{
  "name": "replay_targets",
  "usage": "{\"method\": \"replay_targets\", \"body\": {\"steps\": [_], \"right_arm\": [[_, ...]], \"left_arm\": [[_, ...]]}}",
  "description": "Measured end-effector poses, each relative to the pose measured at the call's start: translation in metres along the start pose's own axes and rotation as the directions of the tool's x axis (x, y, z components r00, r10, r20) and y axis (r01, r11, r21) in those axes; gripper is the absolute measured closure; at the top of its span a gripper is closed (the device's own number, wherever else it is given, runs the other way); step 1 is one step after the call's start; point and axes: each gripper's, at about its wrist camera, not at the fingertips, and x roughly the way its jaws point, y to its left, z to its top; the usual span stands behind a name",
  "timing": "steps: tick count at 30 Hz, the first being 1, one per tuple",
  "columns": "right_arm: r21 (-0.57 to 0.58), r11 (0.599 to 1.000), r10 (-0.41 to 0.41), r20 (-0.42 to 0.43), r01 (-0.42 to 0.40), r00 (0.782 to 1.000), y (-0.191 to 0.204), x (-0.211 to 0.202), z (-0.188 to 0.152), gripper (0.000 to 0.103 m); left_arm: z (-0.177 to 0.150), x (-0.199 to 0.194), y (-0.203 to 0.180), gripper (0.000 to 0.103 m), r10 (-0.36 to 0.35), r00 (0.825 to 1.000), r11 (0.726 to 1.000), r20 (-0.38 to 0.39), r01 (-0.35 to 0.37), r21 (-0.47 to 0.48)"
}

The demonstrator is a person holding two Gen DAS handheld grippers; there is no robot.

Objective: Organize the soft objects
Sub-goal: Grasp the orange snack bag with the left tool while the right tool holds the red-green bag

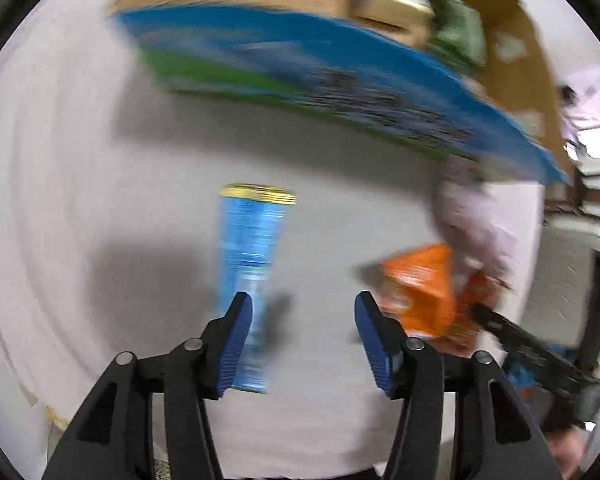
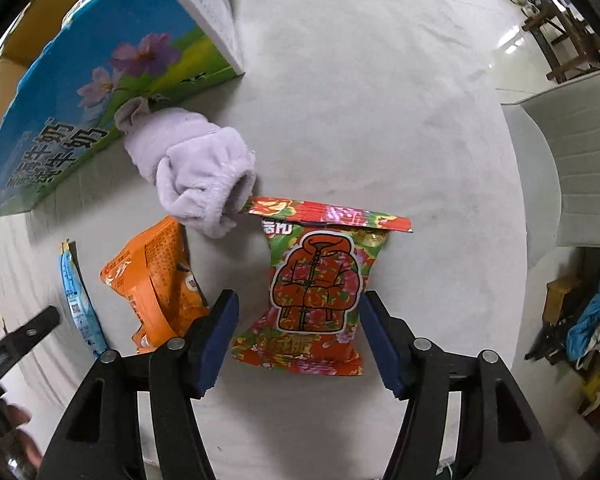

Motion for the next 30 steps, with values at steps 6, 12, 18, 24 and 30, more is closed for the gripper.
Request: {"method": "replay_targets", "body": {"steps": [6,12,18,24,30], "right_arm": [[0.053,0.998,0.028,-0.005,-0.027,1.000,-0.041,0.003,0.017,0.038],[0.094,0.995,0.039,0.012,-0.040,0.999,-0.084,-0.011,0.016,0.038],[0.078,0.996,0.049,-0.012,-0.048,0.999,-0.084,-0.005,0.020,0.037],[0.074,0.995,0.068,-0.031,-0.066,0.997,-0.075,0.014,0.034,0.037],[0.053,0.998,0.029,-0.068,-0.025,0.997,-0.070,0.031,0.031,0.039]], "left_arm": [[0.012,0.044,-0.074,0.047,-0.052,0.992,0.994,-0.116,0.063,0.091],[0.029,0.091,-0.090,0.047,0.029,0.984,0.992,-0.175,-0.008,0.123],[0.027,0.080,-0.089,0.059,0.086,0.990,0.984,-0.115,-0.067,0.163],[0.021,0.071,-0.059,0.060,0.124,0.988,0.985,-0.087,-0.112,0.135],[0.015,0.067,-0.051,0.060,0.133,0.989,0.983,-0.068,-0.122,0.140]]}}
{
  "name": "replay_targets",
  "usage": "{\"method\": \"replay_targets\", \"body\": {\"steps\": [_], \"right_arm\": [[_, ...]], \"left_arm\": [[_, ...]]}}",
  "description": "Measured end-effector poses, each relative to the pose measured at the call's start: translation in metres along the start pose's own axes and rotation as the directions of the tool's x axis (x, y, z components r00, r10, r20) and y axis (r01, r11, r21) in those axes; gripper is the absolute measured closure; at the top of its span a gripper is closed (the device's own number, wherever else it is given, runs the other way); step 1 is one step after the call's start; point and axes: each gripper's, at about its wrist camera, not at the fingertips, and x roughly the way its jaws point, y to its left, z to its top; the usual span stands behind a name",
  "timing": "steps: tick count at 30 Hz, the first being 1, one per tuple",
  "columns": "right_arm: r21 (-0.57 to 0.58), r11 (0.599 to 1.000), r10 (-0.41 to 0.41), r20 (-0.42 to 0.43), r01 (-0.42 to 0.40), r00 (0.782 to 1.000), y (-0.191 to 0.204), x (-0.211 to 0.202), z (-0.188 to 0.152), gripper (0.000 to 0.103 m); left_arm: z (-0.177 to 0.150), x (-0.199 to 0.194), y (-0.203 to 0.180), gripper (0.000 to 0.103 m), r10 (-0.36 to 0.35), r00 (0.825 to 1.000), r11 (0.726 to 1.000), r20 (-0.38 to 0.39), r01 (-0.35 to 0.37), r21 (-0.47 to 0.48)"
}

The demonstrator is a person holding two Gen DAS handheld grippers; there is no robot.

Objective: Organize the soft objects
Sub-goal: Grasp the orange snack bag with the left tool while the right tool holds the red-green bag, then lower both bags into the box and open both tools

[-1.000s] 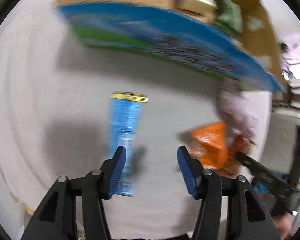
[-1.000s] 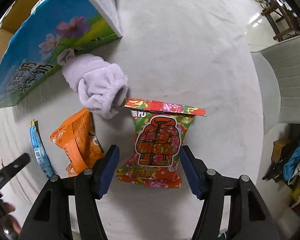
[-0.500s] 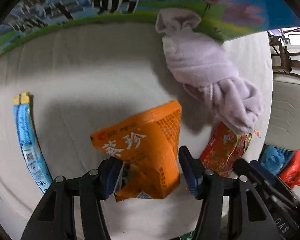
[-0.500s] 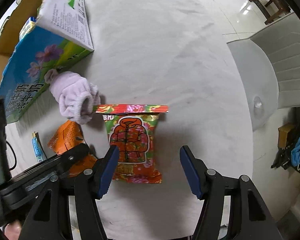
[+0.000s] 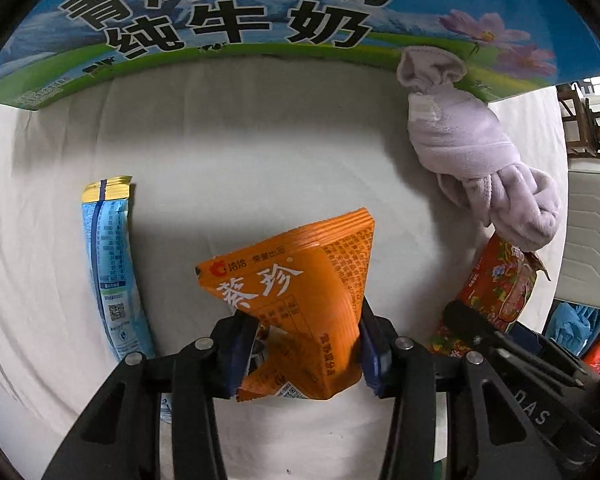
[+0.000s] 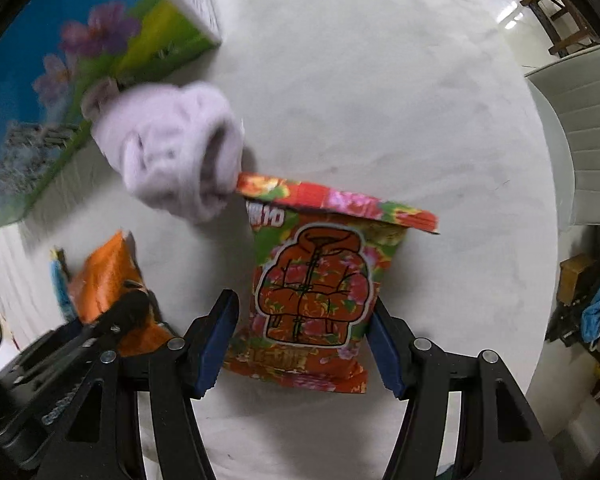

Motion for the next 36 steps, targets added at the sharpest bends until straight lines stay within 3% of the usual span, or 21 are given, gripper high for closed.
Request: {"method": "replay_targets", "body": {"steps": [2,7,15,21,23,29,32,36], "right_arm": [[0.007,1.000,-0.021,0.011,0.021,1.000,-0.004,-0.002,-0.001,0.050],[0.006,1.000,-0.026,-0.013,0.026,1.000,-0.018,-0.009,-0.012,0.053],[-0.048,0.999,0.023,0.027,-0.022,0.999,-0.025,-0.055,-0.050,0.054],[-0.106,0.993,0.064,0.109,-0.053,0.992,-0.015,-0.110,-0.061,0.054],[-0.121,0.990,0.085,0.123,-0.070,0.989,0.009,-0.122,-0.061,0.054],[-0.204,0.971,0.166,0.192,-0.126,0.967,0.048,-0.172,-0.057,0.054],[-0.243,0.961,0.188,0.228,-0.131,0.955,0.074,-0.192,-0.041,0.054],[-0.284,0.954,0.171,0.272,-0.091,0.947,0.111,-0.203,-0.006,0.054]], "left_arm": [[-0.001,0.002,-0.009,0.061,0.001,1.000,1.000,0.002,-0.001,0.000],[-0.008,-0.012,-0.012,0.072,-0.002,1.000,1.000,0.003,0.002,0.017],[-0.044,-0.039,-0.002,0.073,-0.059,0.998,0.998,0.032,0.058,0.033],[-0.054,-0.097,0.023,0.074,-0.124,0.985,0.992,0.123,0.123,0.019],[-0.054,-0.126,0.031,0.074,-0.146,0.974,0.989,0.171,0.146,0.016],[-0.027,-0.203,0.049,0.074,-0.191,0.933,0.981,0.305,0.195,0.019],[0.002,-0.224,0.057,0.074,-0.172,0.919,0.984,0.354,0.179,0.014],[0.050,-0.233,0.063,0.074,-0.118,0.920,0.992,0.375,0.126,0.003]]}}
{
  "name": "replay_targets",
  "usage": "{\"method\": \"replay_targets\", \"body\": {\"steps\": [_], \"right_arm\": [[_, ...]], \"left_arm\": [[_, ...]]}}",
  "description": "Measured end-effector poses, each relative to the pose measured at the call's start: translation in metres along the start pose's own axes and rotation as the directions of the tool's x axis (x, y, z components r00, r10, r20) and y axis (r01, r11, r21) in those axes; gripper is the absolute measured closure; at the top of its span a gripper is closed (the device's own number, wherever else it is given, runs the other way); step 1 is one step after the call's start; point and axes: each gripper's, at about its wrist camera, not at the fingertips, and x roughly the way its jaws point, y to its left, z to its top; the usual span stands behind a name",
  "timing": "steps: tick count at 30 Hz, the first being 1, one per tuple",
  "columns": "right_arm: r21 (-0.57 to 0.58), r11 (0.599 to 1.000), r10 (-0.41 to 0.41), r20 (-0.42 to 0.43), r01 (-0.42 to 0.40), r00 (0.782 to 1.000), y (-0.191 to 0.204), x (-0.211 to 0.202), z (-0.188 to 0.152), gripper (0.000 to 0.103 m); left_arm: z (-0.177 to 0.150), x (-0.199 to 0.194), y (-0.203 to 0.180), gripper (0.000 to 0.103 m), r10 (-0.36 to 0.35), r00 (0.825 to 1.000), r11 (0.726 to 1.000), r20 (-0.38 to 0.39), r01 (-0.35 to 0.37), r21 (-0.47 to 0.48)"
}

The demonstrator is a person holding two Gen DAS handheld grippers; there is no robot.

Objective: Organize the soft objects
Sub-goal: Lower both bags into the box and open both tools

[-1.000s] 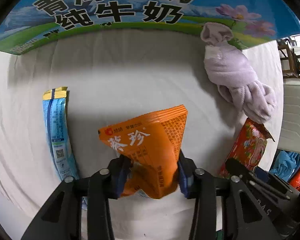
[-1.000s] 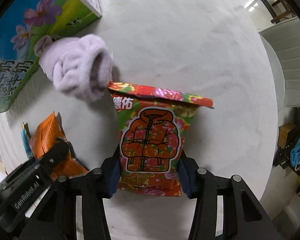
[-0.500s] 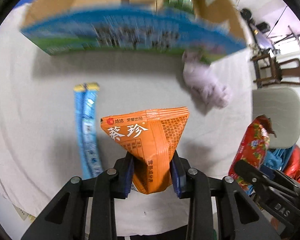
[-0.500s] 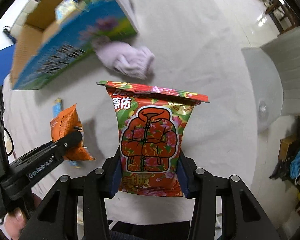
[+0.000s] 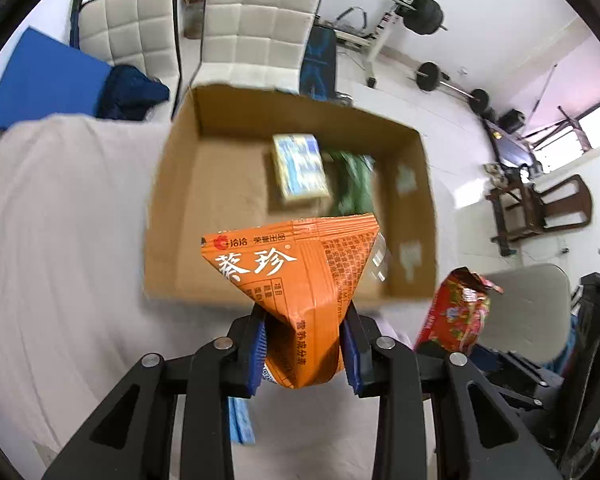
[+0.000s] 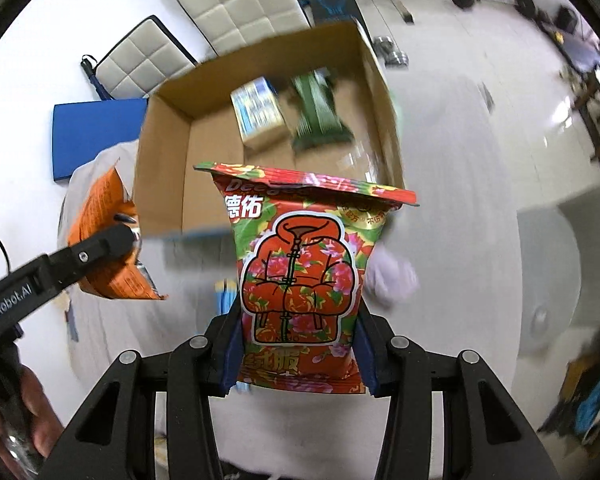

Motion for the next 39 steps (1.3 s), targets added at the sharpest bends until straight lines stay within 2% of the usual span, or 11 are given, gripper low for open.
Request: {"method": "replay_targets", "body": {"steps": [3,7,12,18,25,29,32,34,39], "right_arm": [[-0.034,0.999,-0.038,-0.009,0.037,0.999,0.013,0.018,0.033,0.054],[-0.058,0.996,-0.076,-0.081,0.072,0.994,0.014,0.061,0.071,0.054],[-0.069,0.990,-0.134,-0.156,0.124,0.979,0.011,0.112,0.093,0.054],[-0.083,0.985,-0.170,-0.246,0.154,0.954,0.006,0.164,0.106,0.054],[-0.095,0.979,-0.202,-0.305,0.181,0.931,0.007,0.199,0.111,0.054],[-0.093,0.978,-0.205,-0.316,0.185,0.926,0.008,0.208,0.112,0.054],[-0.088,0.978,-0.209,-0.321,0.190,0.924,0.011,0.213,0.116,0.053],[-0.077,0.979,-0.204,-0.316,0.189,0.927,0.013,0.212,0.120,0.049],[-0.072,0.980,-0.200,-0.286,0.188,0.937,0.021,0.203,0.130,0.036]], "left_arm": [[0.032,0.020,0.003,0.074,0.041,0.999,0.999,-0.024,-0.041,0.002],[0.067,0.054,0.011,0.074,0.085,0.994,0.996,-0.070,-0.085,0.001],[0.100,0.094,0.020,0.074,0.145,0.982,0.989,-0.120,-0.142,0.026],[0.130,0.139,0.030,0.074,0.176,0.968,0.984,-0.177,-0.173,0.031],[0.145,0.170,0.037,0.074,0.175,0.957,0.984,-0.233,-0.173,0.027],[0.149,0.179,0.039,0.072,0.192,0.946,0.981,-0.261,-0.193,0.024],[0.150,0.180,0.041,0.070,0.180,0.943,0.983,-0.280,-0.185,0.009],[0.152,0.178,0.041,0.064,0.190,0.942,0.981,-0.278,-0.195,0.010],[0.153,0.166,0.041,0.059,0.188,0.950,0.981,-0.251,-0.195,-0.003]]}}
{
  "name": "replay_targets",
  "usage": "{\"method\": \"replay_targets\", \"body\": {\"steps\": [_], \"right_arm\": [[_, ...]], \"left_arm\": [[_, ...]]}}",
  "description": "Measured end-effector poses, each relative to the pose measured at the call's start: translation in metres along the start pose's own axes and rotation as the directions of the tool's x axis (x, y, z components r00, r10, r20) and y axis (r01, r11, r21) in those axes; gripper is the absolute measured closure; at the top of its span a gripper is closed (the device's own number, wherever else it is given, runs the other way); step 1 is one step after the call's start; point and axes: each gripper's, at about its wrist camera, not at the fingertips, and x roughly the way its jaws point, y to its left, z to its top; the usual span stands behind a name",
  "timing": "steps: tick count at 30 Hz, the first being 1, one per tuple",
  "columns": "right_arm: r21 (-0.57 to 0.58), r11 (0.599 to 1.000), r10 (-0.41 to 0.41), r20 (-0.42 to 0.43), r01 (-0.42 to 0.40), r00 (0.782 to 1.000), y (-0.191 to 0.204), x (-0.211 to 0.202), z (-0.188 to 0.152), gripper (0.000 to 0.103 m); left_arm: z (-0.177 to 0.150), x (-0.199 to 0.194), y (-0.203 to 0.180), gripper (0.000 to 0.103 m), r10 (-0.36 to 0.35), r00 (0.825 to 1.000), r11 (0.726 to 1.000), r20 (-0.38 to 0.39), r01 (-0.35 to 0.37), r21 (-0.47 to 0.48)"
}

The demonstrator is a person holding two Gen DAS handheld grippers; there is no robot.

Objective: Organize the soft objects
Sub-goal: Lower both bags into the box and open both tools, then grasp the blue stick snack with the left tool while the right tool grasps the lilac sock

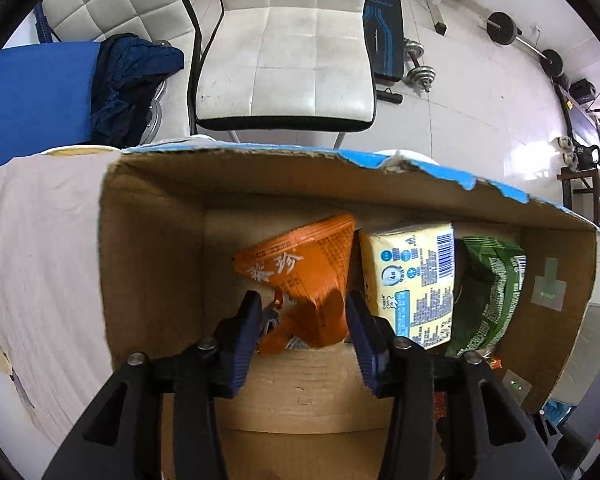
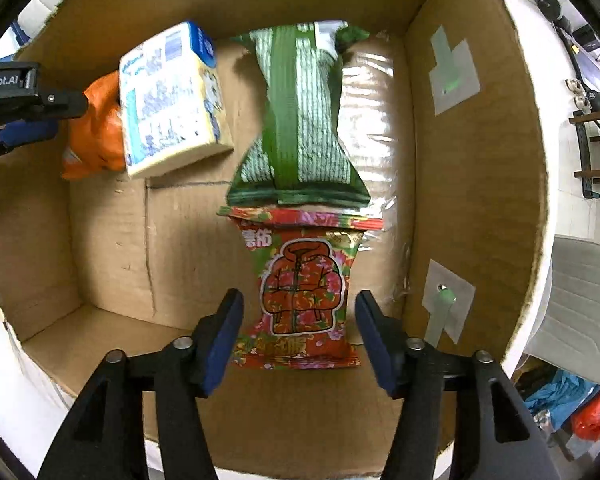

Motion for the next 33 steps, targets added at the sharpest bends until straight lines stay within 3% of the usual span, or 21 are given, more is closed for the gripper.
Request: {"method": "replay_targets", "body": {"steps": [5,7,10,16,21,28,33], "right_arm": [[0.001,1.000,0.018,0.028,-0.018,0.999,0.007,-0.014,0.003,0.016],[0.002,1.000,0.023,0.043,-0.023,0.999,0.011,-0.019,0.001,0.009],[0.000,1.000,0.018,0.080,-0.018,0.997,0.009,-0.038,-0.012,0.002],[-0.005,1.000,-0.003,0.159,0.004,0.987,0.009,-0.063,-0.029,0.000],[-0.008,1.000,-0.012,0.243,0.015,0.970,0.011,-0.092,-0.050,0.000],[-0.024,0.999,-0.013,0.376,0.024,0.927,0.015,-0.140,-0.096,0.000],[-0.034,0.999,-0.003,0.431,0.019,0.902,0.018,-0.160,-0.125,0.000]], "left_arm": [[-0.013,-0.017,0.003,0.039,-0.020,0.999,1.000,0.035,0.020,-0.009],[-0.024,-0.023,0.004,0.019,-0.027,0.998,1.000,0.056,0.028,-0.014],[-0.039,-0.030,0.005,0.010,-0.022,0.997,1.000,0.074,0.022,-0.003],[-0.086,-0.056,0.005,0.004,-0.033,0.987,0.999,0.156,0.032,0.008],[-0.126,-0.087,0.006,0.004,-0.023,0.969,1.000,0.246,0.019,0.020],[-0.183,-0.139,0.001,0.004,-0.005,0.921,0.999,0.390,-0.010,0.039],[-0.215,-0.167,-0.003,0.004,-0.012,0.892,0.999,0.452,-0.012,0.050]]}}
